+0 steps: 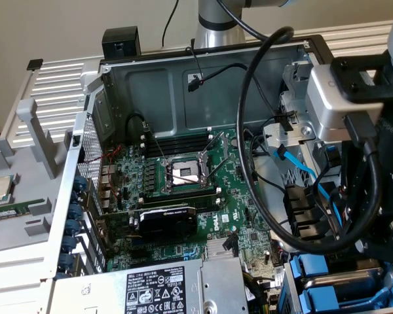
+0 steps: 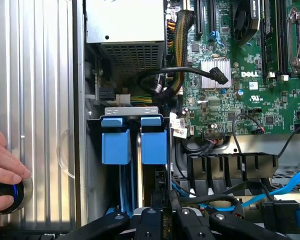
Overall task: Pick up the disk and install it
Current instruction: 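Insert the second disk wire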
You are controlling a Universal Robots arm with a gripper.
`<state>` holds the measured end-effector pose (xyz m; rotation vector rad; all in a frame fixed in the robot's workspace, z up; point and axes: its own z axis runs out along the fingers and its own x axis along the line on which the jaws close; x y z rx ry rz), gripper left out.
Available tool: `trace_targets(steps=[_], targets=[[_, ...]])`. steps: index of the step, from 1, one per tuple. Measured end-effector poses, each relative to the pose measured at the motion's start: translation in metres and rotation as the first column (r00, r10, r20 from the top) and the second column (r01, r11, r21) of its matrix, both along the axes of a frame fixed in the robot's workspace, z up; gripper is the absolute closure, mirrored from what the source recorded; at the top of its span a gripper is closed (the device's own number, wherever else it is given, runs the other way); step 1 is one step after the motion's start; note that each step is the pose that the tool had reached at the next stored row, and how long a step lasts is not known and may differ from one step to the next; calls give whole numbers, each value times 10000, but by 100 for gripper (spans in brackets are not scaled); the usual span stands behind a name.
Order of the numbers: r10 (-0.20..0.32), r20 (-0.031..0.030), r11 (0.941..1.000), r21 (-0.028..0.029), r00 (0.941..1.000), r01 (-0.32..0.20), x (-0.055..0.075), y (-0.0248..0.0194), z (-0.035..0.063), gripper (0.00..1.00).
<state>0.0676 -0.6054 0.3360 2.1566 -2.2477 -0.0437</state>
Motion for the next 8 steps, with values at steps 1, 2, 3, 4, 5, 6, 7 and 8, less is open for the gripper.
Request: trace_targets(steps=[1,2,3,4,5,6,7,8], targets=[[0,0,10000,0,10000,0,0,0,0,84],[0,0,10000,0,10000,0,0,0,1,84],[0,0,10000,-1,10000,0,0,0,2,84],[0,1,10000,0,10000,0,0,0,3,84],[2,3,10000,11,10000,-2,1,1,0,82],[2,2,10000,6,10000,-2,2,0,3,82],[2,0,10000,0,10000,-2,1,0,9,76],[2,0,10000,-1,10000,-2,1,0,12,70]])
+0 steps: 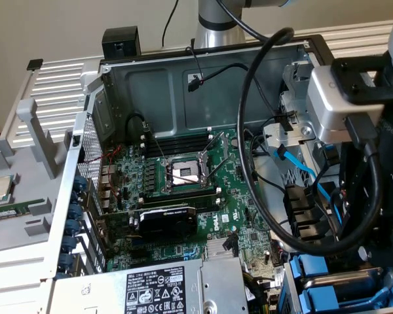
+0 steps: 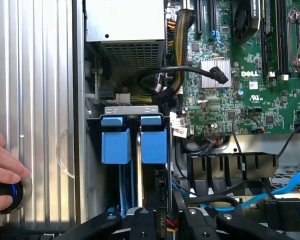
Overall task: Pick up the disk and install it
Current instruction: 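Insert the second disk wire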
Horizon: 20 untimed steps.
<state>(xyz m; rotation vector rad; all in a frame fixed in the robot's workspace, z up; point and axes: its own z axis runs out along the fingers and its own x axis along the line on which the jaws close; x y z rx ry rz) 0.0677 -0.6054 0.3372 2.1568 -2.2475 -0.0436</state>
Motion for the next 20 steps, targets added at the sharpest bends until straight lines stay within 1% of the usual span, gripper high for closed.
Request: trace_targets(steps=[1,2,6,8,9,11,13,16,20], targets=[[-2,0,10000,1,10000,2,-1,0,3,70],[-2,0,10000,0,10000,2,-1,0,6,63],[-2,0,10000,-4,10000,2,-1,6,41,63],[-2,-1,10000,-22,10000,2,-3,8,103,63],[-2,-1,10000,-43,10000,2,-6,10,188,63],[-1,0,10000,-61,10000,1,-8,14,279,63],[-1,0,10000,-80,10000,1,-13,25,461,63],[-2,0,10000,-86,10000,2,-18,40,596,63],[-2,-1,10000,-90,10000,2,-25,94,777,63]])
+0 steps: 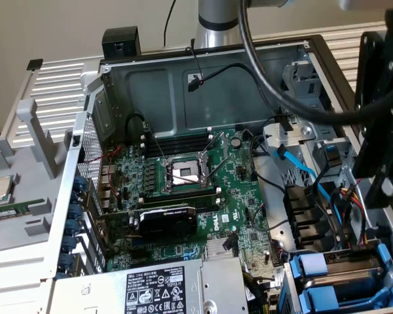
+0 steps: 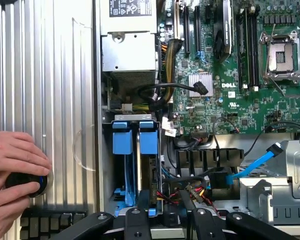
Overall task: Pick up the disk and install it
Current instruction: 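Insert the second disk wire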
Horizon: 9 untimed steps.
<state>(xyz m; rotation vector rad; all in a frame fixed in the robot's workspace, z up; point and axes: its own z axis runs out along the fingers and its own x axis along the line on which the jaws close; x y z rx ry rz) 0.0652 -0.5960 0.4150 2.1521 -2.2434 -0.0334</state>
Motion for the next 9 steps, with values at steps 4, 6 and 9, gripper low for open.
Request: trace_targets(steps=[4,6,9], targets=[[1,0,10000,-4,10000,-1,-6,80,213,63],[0,2,10000,-11,10000,0,-6,120,234,63],[-1,3,10000,-17,10000,1,-8,195,236,63]])
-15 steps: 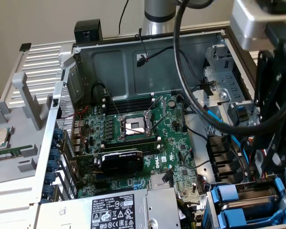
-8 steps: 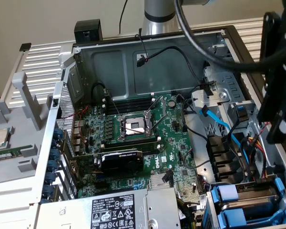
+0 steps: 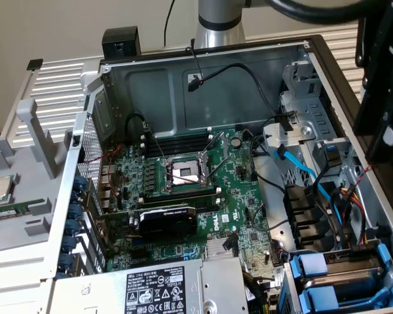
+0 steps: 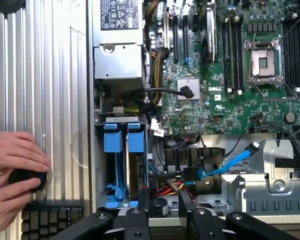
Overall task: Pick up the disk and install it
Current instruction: 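Insert the second disk wire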
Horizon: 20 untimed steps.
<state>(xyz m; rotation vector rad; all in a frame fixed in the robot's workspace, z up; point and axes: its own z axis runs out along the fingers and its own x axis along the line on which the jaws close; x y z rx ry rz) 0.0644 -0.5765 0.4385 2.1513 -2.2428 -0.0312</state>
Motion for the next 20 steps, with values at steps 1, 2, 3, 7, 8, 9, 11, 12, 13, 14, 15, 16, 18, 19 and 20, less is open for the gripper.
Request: trace_targets(steps=[1,2,3,7,8,9,11,12,13,14,15,16,18,19,20], targets=[[1,0,10000,-5,10000,-1,0,29,1,63],[0,0,10000,-13,10000,0,0,62,1,63],[1,0,10000,-27,10000,-1,0,94,0,63],[1,1,9997,-243,10000,-1,0,198,2,63],[1,0,9995,-328,10000,-1,0,211,4,63],[1,0,9991,-422,10000,-1,0,224,8,63],[1,0,9981,-617,10000,0,-1,249,19,63],[2,-1,9978,-667,10000,-2,-1,254,20,63],[2,-1,9978,-667,10000,-2,-2,255,20,63],[1,0,9978,-667,10000,-1,-2,254,19,63],[1,0,9978,-668,10000,-1,-2,255,19,63],[1,0,9978,-667,10000,-1,-2,255,19,63],[1,0,9978,-667,10000,-1,-2,254,19,63],[1,0,9978,-668,10000,-1,-2,255,19,63],[1,0,9978,-667,10000,-1,-2,255,19,63]])
